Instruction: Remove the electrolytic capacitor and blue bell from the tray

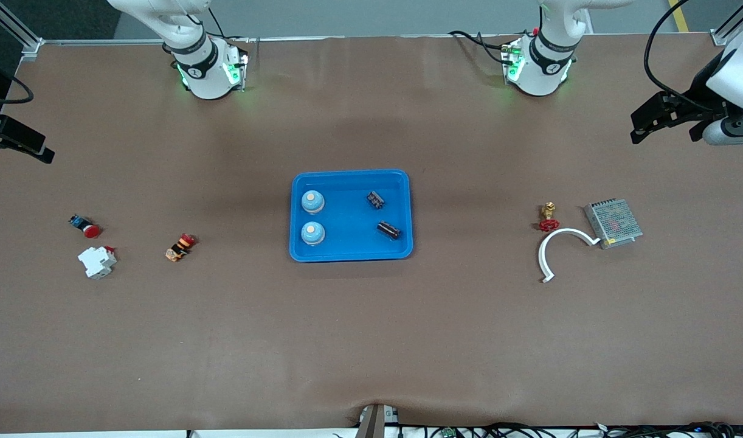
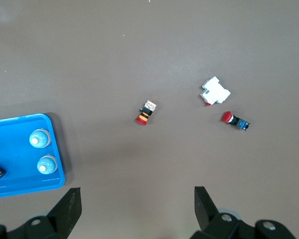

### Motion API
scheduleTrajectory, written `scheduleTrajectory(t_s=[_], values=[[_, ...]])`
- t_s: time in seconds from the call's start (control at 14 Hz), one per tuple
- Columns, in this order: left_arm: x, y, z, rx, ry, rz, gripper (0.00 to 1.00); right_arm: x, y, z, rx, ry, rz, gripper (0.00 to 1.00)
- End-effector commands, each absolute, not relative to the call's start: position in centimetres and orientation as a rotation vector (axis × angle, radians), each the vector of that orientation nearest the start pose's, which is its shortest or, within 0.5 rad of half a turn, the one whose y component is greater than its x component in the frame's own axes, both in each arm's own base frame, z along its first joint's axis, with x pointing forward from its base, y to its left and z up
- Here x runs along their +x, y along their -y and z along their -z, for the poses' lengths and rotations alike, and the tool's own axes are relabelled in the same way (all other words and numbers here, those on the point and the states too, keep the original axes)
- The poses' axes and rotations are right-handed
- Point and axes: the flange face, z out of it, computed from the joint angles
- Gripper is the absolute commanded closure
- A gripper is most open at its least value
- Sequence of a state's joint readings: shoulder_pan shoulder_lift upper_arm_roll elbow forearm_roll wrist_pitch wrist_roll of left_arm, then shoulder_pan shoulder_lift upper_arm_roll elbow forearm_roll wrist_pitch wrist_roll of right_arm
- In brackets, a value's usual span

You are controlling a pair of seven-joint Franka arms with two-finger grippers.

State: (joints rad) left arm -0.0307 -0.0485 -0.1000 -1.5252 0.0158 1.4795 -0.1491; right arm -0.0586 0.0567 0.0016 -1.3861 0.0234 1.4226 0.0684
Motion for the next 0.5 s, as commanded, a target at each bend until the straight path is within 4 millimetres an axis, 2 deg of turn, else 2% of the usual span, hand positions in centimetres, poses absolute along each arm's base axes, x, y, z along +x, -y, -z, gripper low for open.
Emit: scheduleTrajectory(t_s=[0.0,0.21,0.43], values=[[51.7,6.71,-67.49,-3.132,0.018,0.018,0.0,55.47,3.08,-66.24,-3.105,-0.219,-0.027,0.0],[52.08,6.56,-68.05,-3.121,0.025,0.042,0.0,55.05,2.96,-66.51,-3.105,-0.216,-0.041,0.0],[52.66,6.59,-67.17,-3.122,0.022,0.016,0.0,54.96,3.31,-66.46,-3.106,-0.225,-0.051,0.0]])
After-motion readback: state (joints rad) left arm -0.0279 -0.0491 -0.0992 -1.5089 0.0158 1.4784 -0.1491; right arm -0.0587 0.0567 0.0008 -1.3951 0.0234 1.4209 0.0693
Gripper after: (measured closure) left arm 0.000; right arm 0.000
